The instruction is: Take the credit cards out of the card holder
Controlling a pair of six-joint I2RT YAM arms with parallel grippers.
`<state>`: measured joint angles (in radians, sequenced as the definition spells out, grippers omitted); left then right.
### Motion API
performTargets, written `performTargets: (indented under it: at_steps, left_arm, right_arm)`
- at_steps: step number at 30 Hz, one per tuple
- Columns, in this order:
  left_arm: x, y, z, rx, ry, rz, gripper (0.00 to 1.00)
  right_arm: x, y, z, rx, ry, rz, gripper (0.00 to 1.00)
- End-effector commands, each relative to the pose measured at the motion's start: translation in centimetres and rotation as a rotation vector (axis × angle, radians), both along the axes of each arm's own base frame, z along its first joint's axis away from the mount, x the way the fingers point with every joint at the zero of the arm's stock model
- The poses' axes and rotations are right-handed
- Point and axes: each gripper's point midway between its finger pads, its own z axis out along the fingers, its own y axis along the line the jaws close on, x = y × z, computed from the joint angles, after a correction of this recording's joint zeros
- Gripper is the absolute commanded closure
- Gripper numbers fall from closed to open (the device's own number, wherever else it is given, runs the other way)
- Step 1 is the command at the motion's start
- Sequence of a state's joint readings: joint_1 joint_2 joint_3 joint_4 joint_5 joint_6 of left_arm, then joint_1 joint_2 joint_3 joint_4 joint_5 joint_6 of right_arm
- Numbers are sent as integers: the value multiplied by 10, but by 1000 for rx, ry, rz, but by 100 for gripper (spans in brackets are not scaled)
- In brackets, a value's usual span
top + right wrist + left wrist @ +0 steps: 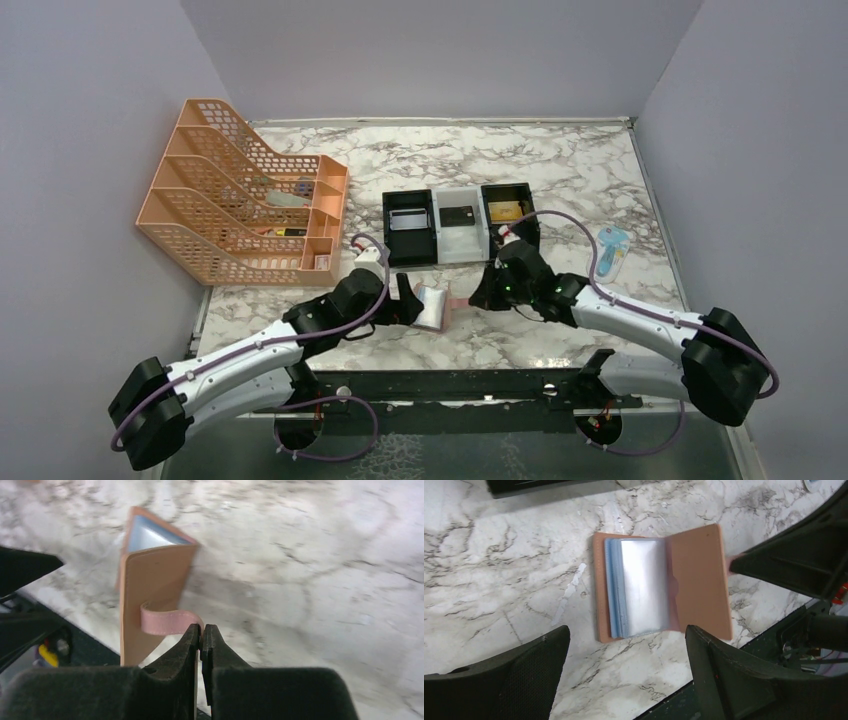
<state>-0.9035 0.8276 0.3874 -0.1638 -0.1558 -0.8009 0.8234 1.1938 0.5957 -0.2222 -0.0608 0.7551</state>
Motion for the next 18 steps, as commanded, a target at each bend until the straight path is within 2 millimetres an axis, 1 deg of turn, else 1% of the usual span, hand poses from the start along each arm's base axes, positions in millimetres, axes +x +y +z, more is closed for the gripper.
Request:
performTargets:
  at_steps: [1,4,7,11,13,15,18]
  left_arm:
    - [-4,-27,12,-80,-17,-120,12]
    - [-7,-35,8,-80,2,-165,12]
    - [-9,-43,5,-83,16,-203,15]
    - [-10,-52,4,-98,21,-236,19]
    - [-10,-56,0,-100,29,-252,22]
    - [-10,-60,-6,-95,51,-256,28]
    - [-13,-66,-11,-107,71,-271,31]
  right_arm:
    - [-4,-26,-23,-12,48,-53,95]
    - [-8,-44,-39,-44,73,-102,95]
    - [-8,-56,-49,-71,78,-143,95]
    - [-6,-64,-57,-114,73,-167,95]
    - [-7,-70,-63,-149,89,-190,95]
    - [-8,-74,-69,-171,102,-195,95]
    - [-10,-77,-74,-181,114,-207,95]
